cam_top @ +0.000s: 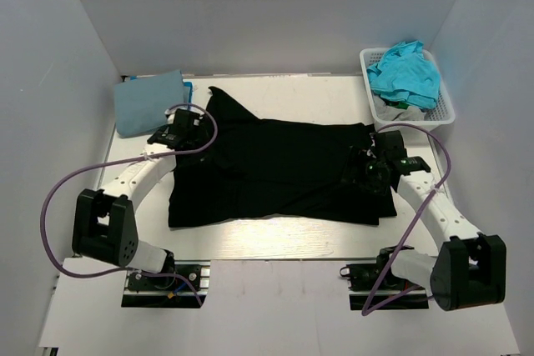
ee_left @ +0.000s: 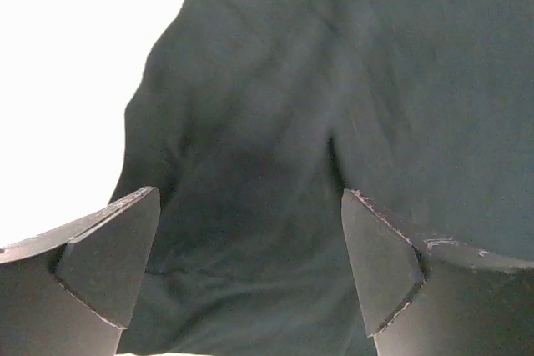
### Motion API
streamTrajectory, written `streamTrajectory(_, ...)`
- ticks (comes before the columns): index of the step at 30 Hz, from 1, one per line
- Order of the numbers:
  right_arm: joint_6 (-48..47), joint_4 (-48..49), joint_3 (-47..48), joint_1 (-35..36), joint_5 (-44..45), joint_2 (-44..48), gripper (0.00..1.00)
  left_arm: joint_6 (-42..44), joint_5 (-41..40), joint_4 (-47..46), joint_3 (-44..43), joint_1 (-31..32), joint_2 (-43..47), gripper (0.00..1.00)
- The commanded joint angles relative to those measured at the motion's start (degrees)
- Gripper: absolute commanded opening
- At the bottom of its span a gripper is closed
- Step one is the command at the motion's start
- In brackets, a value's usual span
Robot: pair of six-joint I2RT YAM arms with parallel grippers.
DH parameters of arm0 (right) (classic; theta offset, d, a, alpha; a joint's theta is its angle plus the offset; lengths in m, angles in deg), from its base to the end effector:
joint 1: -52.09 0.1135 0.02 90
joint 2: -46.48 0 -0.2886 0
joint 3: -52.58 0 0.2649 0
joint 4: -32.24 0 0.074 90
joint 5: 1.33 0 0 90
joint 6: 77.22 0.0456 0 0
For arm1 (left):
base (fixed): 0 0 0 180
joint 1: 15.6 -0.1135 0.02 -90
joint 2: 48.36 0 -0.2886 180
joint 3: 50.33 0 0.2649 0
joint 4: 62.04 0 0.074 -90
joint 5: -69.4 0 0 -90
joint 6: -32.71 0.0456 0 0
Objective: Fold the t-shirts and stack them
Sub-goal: Fold the flattened tshirt in 1/3 of the way
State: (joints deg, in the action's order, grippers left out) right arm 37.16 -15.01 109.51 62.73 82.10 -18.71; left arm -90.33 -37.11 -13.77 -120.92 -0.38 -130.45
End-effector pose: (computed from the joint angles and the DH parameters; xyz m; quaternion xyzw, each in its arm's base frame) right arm 0.2237 0.0473 0.2391 0.0972 0.9487 0.1412 0.2658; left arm 0.2920 -0.0660 0.2448 -0.1850 0.9381 0.0210 0.2922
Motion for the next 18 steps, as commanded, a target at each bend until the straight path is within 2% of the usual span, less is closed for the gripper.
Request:
streamTrajectory(1,-1.00,1.19,0.29,0.44,-0.11,-1.60,0.90,11.05,6.23,-0.20,0.80,2.96,-0.52,1.00)
streamTrajectory(3,-1.09,2.25,-0.33,0.53,-0.81,-2.75,0.90,15.96,7.46,0.50,0.81,3.93,-2.54,1.00)
streamTrajectory(5,-1.44,2.60,-0.33,0.53,-0.81,-3.80,0.90,16.60,5.01,5.67,-1.39,5.25,-7.28,1.00)
streamTrajectory(6,-1.70,2.42,-0.07,0.44,-0.81,-4.41,0.90,15.99,1.00,7.08,-1.91,5.26,-8.52,1.00)
streamTrajectory(8,-2.66,2.25,0.72,0.44,-0.73,-5.47,0.90,15.99,-0.27,9.99,-2.62,5.96,-10.37,1.00)
streamTrajectory(11,-2.85,2.42,1.34,0.36,-0.81,-6.53,0.90,15.99,-2.11,10.00,-2.10,5.96,-10.99,1.00)
streamTrajectory(18,-2.85,3.30,2.13,0.44,-2.83,-7.85,0.90,9.83,-7.92,8.78,-3.50,4.91,-13.72,1.00)
